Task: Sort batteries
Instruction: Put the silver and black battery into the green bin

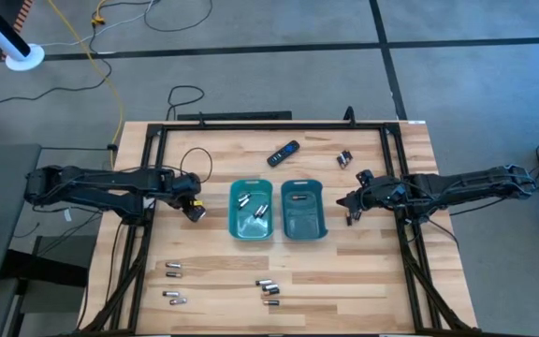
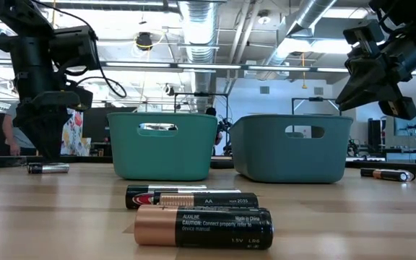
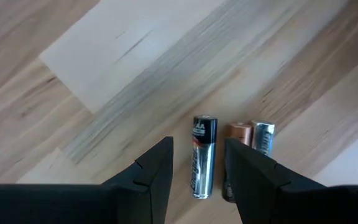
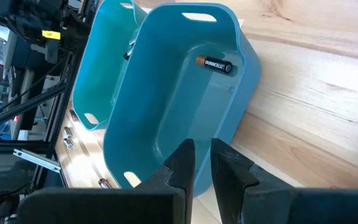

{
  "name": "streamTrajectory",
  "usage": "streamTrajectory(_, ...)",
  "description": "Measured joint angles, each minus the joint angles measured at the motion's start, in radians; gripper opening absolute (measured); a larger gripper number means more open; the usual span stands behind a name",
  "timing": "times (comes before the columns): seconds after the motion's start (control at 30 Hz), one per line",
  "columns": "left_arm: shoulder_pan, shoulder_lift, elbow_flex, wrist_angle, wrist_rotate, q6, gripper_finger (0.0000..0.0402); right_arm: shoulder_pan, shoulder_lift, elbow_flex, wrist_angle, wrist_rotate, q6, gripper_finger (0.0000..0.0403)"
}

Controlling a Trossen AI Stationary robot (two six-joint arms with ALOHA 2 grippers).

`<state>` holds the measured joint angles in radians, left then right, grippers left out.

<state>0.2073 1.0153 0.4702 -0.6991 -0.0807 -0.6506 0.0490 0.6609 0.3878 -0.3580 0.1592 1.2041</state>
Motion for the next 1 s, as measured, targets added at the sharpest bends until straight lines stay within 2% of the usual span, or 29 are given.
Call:
streamTrajectory(0.23, 0.000, 0.011, -0.015, 0.004, -0.001, 0.013, 0.0139, 0.000, 0.000, 0.000, 0.000, 0.000, -0.008, 0.0071)
streamTrajectory(0.57, -0.005, 0.079, -0.044, 0.014, 0.006, -0.024, 0.0139, 0.000, 0.000, 0.000, -0.004, 0.000, -0.008, 0.0071)
streamTrajectory(0.8, -0.005, 0.083, -0.045, -0.003, -0.004, -0.063, 0.0137, 0.000, 0.000, 0.000, -0.004, 0.000, -0.008, 0.0071)
streamTrajectory(0.9, -0.005, 0.084, -0.045, -0.024, -0.020, -0.066, 0.0118, 0.000, 0.000, 0.000, -0.004, 0.000, -0.010, 0.0071)
streamTrajectory(1.0, -0.005, 0.084, -0.046, -0.036, -0.033, -0.072, 0.0075, 0.000, 0.000, 0.000, -0.004, 0.000, -0.011, 0.0071)
